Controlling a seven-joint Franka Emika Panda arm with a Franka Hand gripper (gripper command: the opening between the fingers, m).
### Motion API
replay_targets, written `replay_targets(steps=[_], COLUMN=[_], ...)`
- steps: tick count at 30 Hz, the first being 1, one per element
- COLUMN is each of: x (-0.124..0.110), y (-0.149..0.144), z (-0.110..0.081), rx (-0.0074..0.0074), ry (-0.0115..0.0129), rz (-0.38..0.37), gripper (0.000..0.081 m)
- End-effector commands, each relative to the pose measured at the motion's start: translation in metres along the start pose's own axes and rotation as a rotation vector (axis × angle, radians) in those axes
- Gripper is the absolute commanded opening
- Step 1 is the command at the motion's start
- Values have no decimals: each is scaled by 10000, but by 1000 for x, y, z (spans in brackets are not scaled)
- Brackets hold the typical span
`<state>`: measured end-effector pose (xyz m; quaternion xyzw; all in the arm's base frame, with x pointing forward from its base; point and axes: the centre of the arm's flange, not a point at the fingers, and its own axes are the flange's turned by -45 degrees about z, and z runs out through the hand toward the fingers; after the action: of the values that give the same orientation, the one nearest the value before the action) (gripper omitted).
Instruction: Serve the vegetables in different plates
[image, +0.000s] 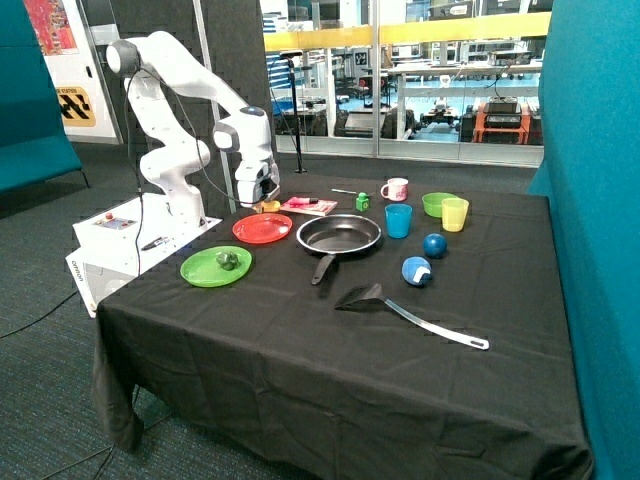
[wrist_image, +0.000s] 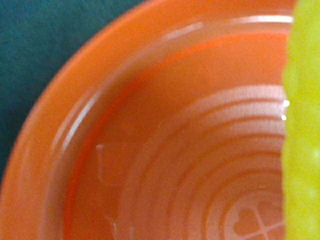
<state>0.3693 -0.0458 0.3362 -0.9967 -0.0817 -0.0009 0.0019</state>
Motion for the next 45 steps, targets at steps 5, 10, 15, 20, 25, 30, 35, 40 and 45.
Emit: replay_targets(steps=[5, 10, 15, 20, 25, 30, 35, 40, 45], x=[-12, -15, -20, -22, -17, -10, -8, -9, -12], y=[13, 16, 19, 19, 17, 15, 15, 15, 16], z=[36, 50, 60, 59, 50, 45, 45, 47, 49], rx=[-36, -36, -36, -36, -36, -36, -36, -36, -36], ry=[-21, -20, -20, -20, -21, -21, -21, -21, -21], rz=[362, 478, 593, 570, 428, 298, 257, 223, 216], gripper=[0, 0, 0, 0, 342, 757, 806, 808, 808])
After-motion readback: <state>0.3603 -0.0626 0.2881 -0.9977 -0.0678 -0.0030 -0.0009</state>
